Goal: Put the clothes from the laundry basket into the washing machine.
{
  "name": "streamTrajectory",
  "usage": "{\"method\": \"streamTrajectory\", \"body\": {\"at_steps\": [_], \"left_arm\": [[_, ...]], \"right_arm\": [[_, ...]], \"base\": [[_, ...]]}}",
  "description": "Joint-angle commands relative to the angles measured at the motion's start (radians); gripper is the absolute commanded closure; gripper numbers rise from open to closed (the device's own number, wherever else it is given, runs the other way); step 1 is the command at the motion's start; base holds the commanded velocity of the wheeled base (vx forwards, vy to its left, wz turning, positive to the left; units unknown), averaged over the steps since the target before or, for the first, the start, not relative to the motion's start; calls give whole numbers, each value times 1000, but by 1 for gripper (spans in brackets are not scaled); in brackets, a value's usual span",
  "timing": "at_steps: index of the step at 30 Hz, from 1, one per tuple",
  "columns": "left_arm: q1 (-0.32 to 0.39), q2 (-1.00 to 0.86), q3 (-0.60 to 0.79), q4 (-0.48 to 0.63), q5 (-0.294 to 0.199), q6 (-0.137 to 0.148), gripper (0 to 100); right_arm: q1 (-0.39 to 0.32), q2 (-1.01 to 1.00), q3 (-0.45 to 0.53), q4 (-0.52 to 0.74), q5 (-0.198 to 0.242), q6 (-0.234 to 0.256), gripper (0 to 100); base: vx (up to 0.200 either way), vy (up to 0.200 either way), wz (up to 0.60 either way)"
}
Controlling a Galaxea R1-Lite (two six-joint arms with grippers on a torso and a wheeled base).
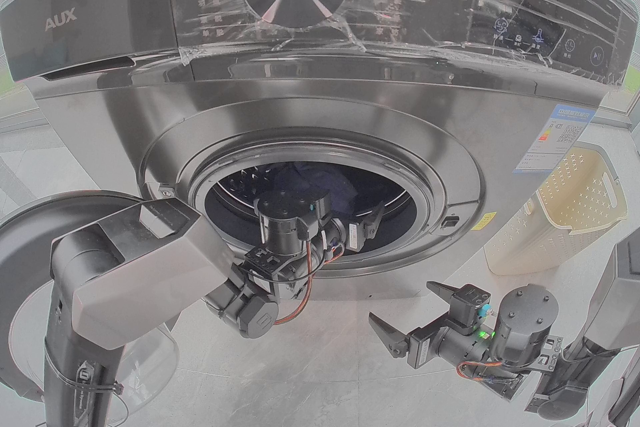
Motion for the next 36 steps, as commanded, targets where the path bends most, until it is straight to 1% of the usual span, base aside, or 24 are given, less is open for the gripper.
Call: {"method": "streamTrajectory", "body": {"at_steps": [1, 6, 11, 12, 17, 21, 23, 25, 27, 29, 31, 32, 33, 34, 35, 36], "left_arm": [[8, -30, 73, 3, -2, -1, 0], [6, -134, 222, -10, 1, -3, 0], [-6, -205, 335, -68, 9, -3, 0], [-9, -213, 369, -94, 9, -3, 0], [3, -197, 389, -154, 9, -5, 0], [-3, -208, 435, -161, 4, -9, 0], [-30, -216, 501, -197, 6, -9, 0], [-58, -231, 556, -234, 4, -9, 0], [-96, -262, 654, -272, 0, -8, 0], [-130, -285, 722, -306, -6, -12, 0], [-159, -308, 769, -341, -6, -18, 0], [-159, -308, 769, -341, -6, -18, 0], [-187, -349, 812, -342, -8, -32, 0], [-216, -403, 863, -341, -11, -54, 0], [-233, -437, 895, -341, -11, -66, 0], [-236, -441, 900, -341, -11, -67, 0]], "right_arm": [[-2, 2, 0, 1, 2, 0, 0], [-6, 2, 0, 1, 2, 0, 0], [-6, 2, 0, 1, 2, 0, 0], [-3, 2, 0, 0, 0, 0, 0], [0, 3, 0, 1, -3, 1, 0], [-3, 0, 0, 1, -3, 9, 0], [-2, -9, 3, 1, -6, 11, 0], [4, -27, 26, 1, -7, 9, 0], [18, -76, 57, 3, -9, 6, 0], [17, -116, 78, 8, -9, 6, 0], [6, -161, 103, 11, -9, 4, 0], [6, -161, 103, 11, -9, 4, 0], [3, -199, 126, 12, -9, 4, 0], [-2, -233, 144, 14, -9, 4, 0], [-6, -254, 156, 14, -9, 6, 0], [-6, -257, 158, 14, -9, 6, 0]], "base": [[0, 0, 0], [0, 0, 0], [0, 0, 0], [0, 0, 0], [0, 0, 0], [0, 0, 0], [0, 0, 0], [0, 0, 0], [0, 0, 0], [0, 0, 0], [0, 0, 0], [0, 0, 0], [0, 0, 0], [0, 0, 0], [0, 0, 0], [0, 0, 0]]}}
